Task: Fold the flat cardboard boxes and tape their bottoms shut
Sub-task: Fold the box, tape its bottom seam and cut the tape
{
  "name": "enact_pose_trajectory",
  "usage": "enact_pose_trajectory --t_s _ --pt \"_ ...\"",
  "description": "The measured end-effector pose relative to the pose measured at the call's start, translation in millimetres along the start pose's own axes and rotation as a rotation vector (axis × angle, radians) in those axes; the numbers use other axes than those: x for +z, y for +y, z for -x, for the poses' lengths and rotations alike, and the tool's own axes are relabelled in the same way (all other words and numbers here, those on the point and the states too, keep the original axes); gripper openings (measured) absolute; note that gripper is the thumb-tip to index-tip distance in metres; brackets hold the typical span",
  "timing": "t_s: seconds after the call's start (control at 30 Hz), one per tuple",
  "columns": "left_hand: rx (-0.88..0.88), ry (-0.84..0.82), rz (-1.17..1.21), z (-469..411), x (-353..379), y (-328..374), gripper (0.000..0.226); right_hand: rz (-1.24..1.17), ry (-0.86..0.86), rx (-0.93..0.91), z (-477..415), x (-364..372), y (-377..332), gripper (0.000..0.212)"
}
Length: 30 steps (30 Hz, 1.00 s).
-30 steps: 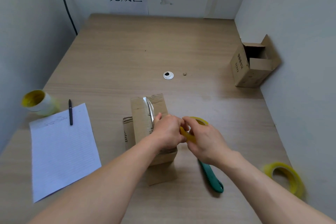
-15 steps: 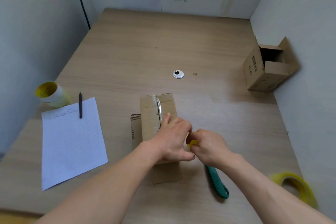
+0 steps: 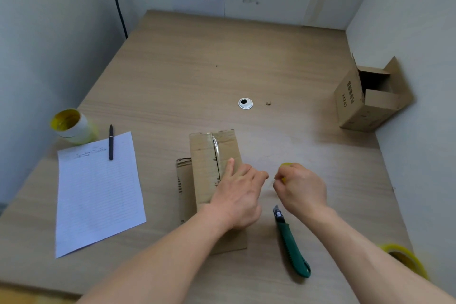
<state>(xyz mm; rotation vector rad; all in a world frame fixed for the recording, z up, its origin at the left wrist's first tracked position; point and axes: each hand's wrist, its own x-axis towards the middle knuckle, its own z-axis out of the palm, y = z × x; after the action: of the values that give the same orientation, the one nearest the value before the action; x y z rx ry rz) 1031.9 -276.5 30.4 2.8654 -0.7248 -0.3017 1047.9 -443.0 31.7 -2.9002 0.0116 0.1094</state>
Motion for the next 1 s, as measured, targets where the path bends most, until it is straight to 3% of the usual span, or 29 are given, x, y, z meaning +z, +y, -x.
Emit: enact_pose_trajectory --t_s 0.1,0.23,0.33,0.4,0.47,0.53,0.63,0.73,0.87,1.0 --pt "-0.048 0.048 0.076 -2.4 2.4 2.5 0.057 -0.146 0.025 0.095 3.0 -0.7 -3.4 0.009" --pt "-0.094 0.219 0.362 -3.2 9.1 -3.3 0.04 -0.627 0.141 0.376 8.0 6.9 -11.9 0.016" --pt "-0.11 0.499 0.636 5.8 4.0 -10.2 0.025 -0.807 0.221 0.519 15.6 11.8 -29.5 0.017" --pt "-0.162 0.753 0.576 24.6 -0.5 -15.1 0.029 -0.876 0.252 0.549 19.0 18.8 -45.4 0.01" --pt "-0.321 0.881 0.481 48.3 2.3 -18.8 0.04 -0.942 0.274 0.583 20.0 27.0 -60.5 0.008" --pt "-0.525 0.822 0.534 70.4 16.3 -19.0 0.059 -0.98 0.279 0.624 21.1 35.7 -74.8 0.009" --pt "-0.755 0.62 0.844 79.6 38.1 -16.2 0.081 -1.027 0.28 0.655 25.2 45.5 -93.4 0.013" --pt "-0.929 0.654 1.09 69.1 45.4 -18.2 0.067 -1.062 0.261 0.702 24.1 51.1 -102.8 0.01" --pt "-0.936 0.766 1.328 60.6 49.8 -26.8 0.041 -1.052 0.23 0.72 20.8 53.9 -103.0 0.011" --pt "-0.952 0.675 1.833 65.6 48.9 -40.9 0.041 -1.047 0.194 0.692 21.0 53.6 -105.4 0.012"
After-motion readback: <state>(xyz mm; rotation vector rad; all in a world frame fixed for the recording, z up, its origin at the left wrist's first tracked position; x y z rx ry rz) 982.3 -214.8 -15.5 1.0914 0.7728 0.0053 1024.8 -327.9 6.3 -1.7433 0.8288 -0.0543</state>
